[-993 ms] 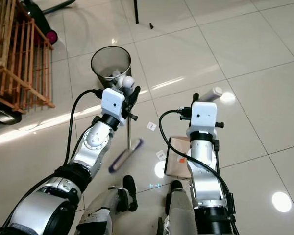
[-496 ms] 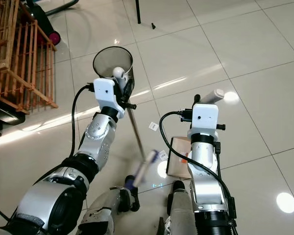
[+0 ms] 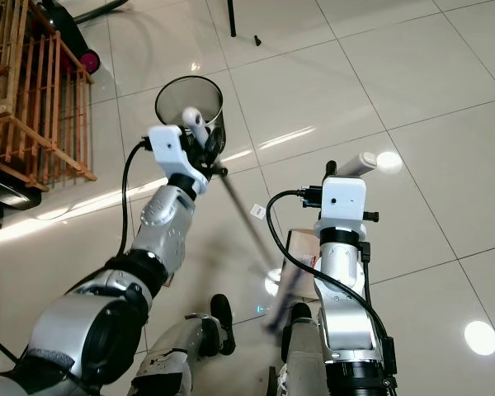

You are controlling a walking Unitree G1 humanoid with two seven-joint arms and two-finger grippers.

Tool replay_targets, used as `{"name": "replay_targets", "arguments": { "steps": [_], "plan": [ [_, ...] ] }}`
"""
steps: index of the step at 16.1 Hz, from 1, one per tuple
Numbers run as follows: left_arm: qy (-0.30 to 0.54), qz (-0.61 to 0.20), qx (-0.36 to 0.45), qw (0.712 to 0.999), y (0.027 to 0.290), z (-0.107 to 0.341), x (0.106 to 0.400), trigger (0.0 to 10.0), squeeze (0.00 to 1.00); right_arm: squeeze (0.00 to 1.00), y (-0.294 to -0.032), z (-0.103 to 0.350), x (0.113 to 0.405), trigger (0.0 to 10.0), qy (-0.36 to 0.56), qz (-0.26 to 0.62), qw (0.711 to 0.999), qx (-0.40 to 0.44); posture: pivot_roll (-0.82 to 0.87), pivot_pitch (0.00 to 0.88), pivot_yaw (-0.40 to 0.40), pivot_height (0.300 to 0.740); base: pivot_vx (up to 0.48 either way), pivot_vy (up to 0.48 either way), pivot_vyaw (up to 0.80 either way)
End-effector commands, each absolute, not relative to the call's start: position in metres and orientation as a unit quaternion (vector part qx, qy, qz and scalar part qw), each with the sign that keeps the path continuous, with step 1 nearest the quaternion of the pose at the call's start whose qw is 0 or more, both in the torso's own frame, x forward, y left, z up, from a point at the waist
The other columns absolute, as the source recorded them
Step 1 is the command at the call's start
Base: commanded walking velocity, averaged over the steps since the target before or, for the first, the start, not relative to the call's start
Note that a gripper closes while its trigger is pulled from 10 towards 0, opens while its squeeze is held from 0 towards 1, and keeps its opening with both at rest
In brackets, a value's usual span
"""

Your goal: Sweep floor

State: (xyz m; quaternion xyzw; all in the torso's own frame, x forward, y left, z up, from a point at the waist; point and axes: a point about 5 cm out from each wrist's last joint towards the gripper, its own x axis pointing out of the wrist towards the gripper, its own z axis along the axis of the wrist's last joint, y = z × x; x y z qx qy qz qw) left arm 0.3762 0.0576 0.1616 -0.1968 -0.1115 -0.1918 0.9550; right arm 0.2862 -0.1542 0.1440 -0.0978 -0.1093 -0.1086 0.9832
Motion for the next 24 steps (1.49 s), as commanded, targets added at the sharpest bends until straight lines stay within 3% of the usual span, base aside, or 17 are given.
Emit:
{"name": "replay_targets", "arguments": {
  "steps": [1,5,8,11,13,16,21,24],
  "plan": [
    [-0.146,-0.255,-0.256,0.921,0.019,0.186,0.370,10.0,0.00,0.00,-0.146,0.119,0.283,10.0,-0.046,-0.093,0.991,-0.079,-0.07,0.366,0.179,0.740,0.000,0.000,0.00],
    [-0.223,-0.352,-0.196,0.888,0.028,0.220,0.371,10.0,0.00,0.00,-0.147,0.119,0.287,10.0,-0.045,-0.089,0.992,-0.080,-0.05,0.361,0.172,0.740,0.000,0.000,0.00],
    [-0.264,-0.424,-0.112,0.859,0.051,0.237,0.366,10.0,0.00,0.00,-0.152,0.119,0.294,10.0,-0.045,-0.091,0.992,-0.080,-0.02,0.376,0.170,0.740,0.000,0.000,0.00],
    [-0.286,-0.471,-0.018,0.834,0.078,0.254,0.350,10.0,0.00,0.00,-0.172,0.123,0.292,10.0,-0.054,-0.120,0.988,-0.078,0.01,0.320,0.175,0.740,0.000,0.000,0.00],
    [-0.287,-0.447,-0.015,0.847,0.092,0.258,0.348,10.0,0.00,0.00,-0.179,0.133,0.291,10.0,-0.068,-0.129,0.987,-0.073,0.01,0.300,0.173,0.740,0.000,0.000,0.00],
    [-0.210,-0.288,0.029,0.934,0.128,0.240,0.351,10.0,0.00,0.00,-0.211,0.172,0.283,10.0,-0.103,-0.183,0.978,-0.011,-0.01,0.250,0.146,0.740,0.000,0.000,0.00],
    [-0.160,-0.172,0.083,0.968,0.154,0.216,0.329,10.0,0.00,0.00,-0.233,0.230,0.280,10.0,-0.154,-0.199,0.968,0.007,-0.02,0.212,0.129,0.740,0.000,0.000,0.00],
    [-0.147,-0.194,0.111,0.964,0.146,0.202,0.312,10.0,0.00,0.00,-0.227,0.249,0.282,10.0,-0.171,-0.183,0.968,0.024,-0.04,0.196,0.127,0.740,0.000,0.000,0.00]
  ]
}}
